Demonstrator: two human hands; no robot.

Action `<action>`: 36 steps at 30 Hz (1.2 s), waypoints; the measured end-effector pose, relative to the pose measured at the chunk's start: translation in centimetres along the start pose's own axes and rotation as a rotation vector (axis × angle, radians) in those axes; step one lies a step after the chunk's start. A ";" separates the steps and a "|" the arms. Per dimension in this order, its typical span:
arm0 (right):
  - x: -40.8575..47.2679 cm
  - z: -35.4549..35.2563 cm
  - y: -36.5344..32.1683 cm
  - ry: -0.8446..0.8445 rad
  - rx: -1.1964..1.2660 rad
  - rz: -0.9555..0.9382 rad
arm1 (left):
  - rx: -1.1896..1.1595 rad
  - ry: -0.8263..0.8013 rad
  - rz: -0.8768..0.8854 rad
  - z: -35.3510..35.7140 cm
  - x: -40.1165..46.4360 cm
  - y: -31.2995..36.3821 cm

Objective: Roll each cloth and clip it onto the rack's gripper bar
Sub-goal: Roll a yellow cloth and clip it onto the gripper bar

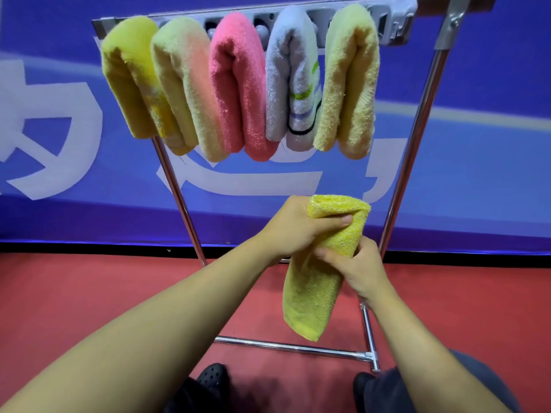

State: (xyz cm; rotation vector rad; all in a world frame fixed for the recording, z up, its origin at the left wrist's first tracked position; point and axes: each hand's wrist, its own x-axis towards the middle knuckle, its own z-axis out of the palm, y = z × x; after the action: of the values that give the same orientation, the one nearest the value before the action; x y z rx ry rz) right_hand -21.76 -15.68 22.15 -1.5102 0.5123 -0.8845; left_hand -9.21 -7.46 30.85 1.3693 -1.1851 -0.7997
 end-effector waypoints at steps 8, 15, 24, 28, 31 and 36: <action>-0.7 1.1 1.4 -0.013 -0.063 0.156 | -0.085 0.133 0.095 -0.4 1.2 3.2; -1.5 1.9 2.5 -0.173 -0.106 0.253 | -0.177 0.302 0.224 -4.0 3.3 9.6; -1.4 2.2 1.7 -0.268 -0.104 0.258 | -0.191 0.305 0.139 -5.2 2.5 8.0; -0.8 2.0 1.1 -0.190 -0.008 0.209 | -0.174 0.254 0.058 -3.9 1.3 4.6; -0.6 1.9 1.4 -0.164 -0.002 0.193 | -0.176 0.225 0.015 -2.9 1.0 3.3; -0.3 1.6 1.5 -0.190 0.030 0.221 | -0.159 0.190 0.007 -2.6 1.9 3.5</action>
State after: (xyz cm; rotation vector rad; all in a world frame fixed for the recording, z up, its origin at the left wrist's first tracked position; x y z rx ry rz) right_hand -20.42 -14.70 20.75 -1.4604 0.5123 -0.5688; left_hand -7.02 -8.15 34.97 1.2793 -0.9573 -0.7257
